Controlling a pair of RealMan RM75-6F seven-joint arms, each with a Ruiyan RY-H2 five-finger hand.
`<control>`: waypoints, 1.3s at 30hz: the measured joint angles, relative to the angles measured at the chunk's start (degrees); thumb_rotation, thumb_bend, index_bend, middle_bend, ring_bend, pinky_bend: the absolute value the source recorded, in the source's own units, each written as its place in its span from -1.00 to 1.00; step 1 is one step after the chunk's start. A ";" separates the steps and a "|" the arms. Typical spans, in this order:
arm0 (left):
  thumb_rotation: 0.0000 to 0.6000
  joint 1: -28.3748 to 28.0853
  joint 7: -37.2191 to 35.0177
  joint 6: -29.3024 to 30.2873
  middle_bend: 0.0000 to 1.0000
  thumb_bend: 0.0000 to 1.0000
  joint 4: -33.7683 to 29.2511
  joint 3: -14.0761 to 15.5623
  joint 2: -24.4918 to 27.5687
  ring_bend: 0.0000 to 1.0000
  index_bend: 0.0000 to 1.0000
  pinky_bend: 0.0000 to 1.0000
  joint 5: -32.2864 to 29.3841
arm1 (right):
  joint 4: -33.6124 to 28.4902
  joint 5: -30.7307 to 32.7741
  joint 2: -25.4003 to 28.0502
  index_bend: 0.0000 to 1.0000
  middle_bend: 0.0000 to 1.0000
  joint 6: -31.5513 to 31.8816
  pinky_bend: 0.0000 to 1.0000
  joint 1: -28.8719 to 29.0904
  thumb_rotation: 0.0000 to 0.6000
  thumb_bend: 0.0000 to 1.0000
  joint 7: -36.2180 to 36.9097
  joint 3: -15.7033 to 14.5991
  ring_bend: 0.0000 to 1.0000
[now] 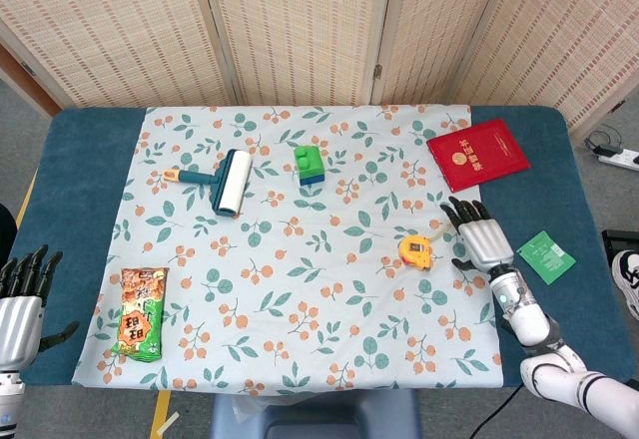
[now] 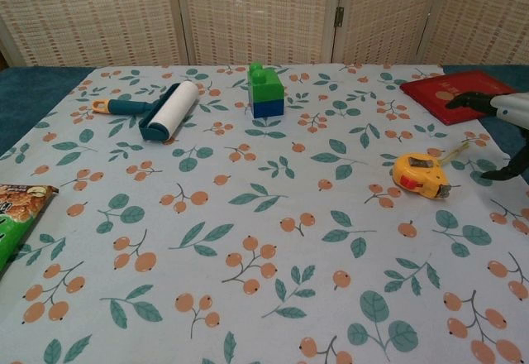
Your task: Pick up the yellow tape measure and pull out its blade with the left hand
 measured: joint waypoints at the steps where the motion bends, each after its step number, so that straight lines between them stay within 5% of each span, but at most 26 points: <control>1: 1.00 0.04 -0.04 0.05 -1.00 -0.76 -0.02 0.00 0.05 -1.00 -0.92 -1.00 0.01 | 1.18 -0.02 -0.86 -1.00 -1.00 -0.52 -1.00 0.65 1.00 -0.52 0.31 0.04 -0.97; 10: 1.00 0.31 0.22 0.49 -1.00 -0.76 0.08 -0.09 0.25 -1.00 -0.91 -1.00 0.10 | 5.90 -2.35 -6.44 -1.00 -1.00 -1.83 -1.00 5.04 1.00 -0.52 2.68 -0.50 -0.97; 25: 1.00 0.99 0.84 1.20 -1.00 -0.76 2.29 -0.21 -0.38 -1.00 -0.91 -1.00 -0.32 | 2.89 -0.54 -10.63 -1.00 -1.00 -4.47 -1.00 10.72 1.00 -0.53 -1.46 1.28 -0.87; 39: 1.00 0.62 0.91 0.25 -1.00 -0.76 2.74 -0.13 -1.04 -1.00 -0.91 -1.00 -0.14 | -4.18 4.36 -3.35 -0.96 -0.77 -10.23 -0.94 11.13 1.00 -0.53 -3.29 0.82 -0.68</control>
